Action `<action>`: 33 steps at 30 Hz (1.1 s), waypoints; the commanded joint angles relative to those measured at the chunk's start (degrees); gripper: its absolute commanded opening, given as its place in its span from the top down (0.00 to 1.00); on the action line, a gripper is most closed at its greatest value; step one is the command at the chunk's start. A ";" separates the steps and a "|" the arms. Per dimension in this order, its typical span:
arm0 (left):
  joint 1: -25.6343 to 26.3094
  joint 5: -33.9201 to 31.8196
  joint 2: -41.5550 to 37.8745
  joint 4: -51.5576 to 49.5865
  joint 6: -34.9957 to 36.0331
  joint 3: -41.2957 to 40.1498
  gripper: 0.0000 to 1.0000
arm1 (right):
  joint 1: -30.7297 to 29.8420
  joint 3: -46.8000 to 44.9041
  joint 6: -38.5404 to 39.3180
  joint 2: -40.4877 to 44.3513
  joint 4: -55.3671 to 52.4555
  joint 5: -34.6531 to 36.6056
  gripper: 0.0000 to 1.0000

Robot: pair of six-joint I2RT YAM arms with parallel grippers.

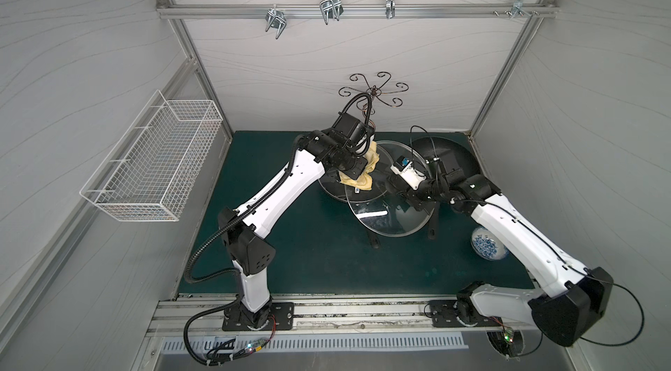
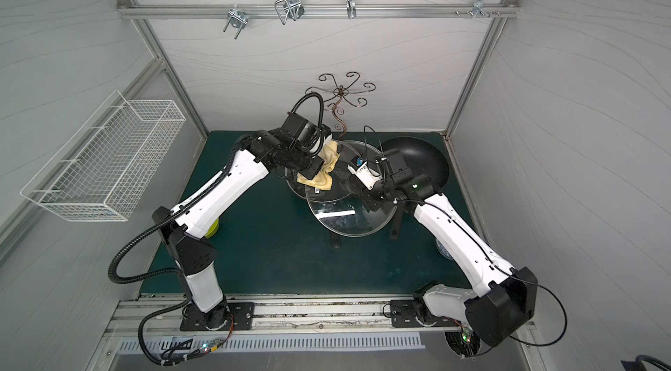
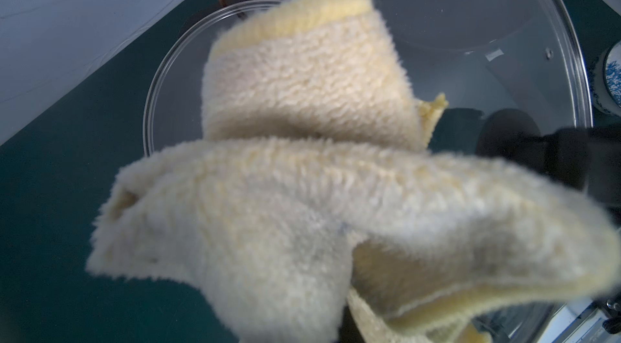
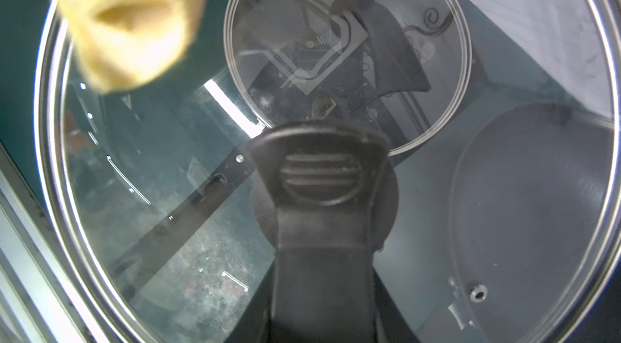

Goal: Wipe the pot lid with a cloth
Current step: Wipe the pot lid.

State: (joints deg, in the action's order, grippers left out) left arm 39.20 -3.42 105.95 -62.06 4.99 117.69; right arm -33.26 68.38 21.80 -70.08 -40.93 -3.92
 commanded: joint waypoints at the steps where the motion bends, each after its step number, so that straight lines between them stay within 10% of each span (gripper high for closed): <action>1: -0.26 0.39 3.33 -2.82 3.92 5.00 1.00 | -3.35 1.17 8.30 4.69 12.55 3.91 1.00; 12: 1.07 2.42 5.44 -7.17 6.08 10.25 1.00 | -11.36 0.61 25.38 3.88 17.17 16.71 1.00; 33: 5.66 2.42 7.21 -5.05 14.11 13.44 1.00 | -17.19 5.54 30.48 -0.79 17.69 11.57 1.00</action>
State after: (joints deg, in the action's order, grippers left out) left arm 44.77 -0.62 111.55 -69.10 16.84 129.54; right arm -49.17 69.38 51.79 -72.07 -33.43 10.76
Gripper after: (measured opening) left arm 0.085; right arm 0.342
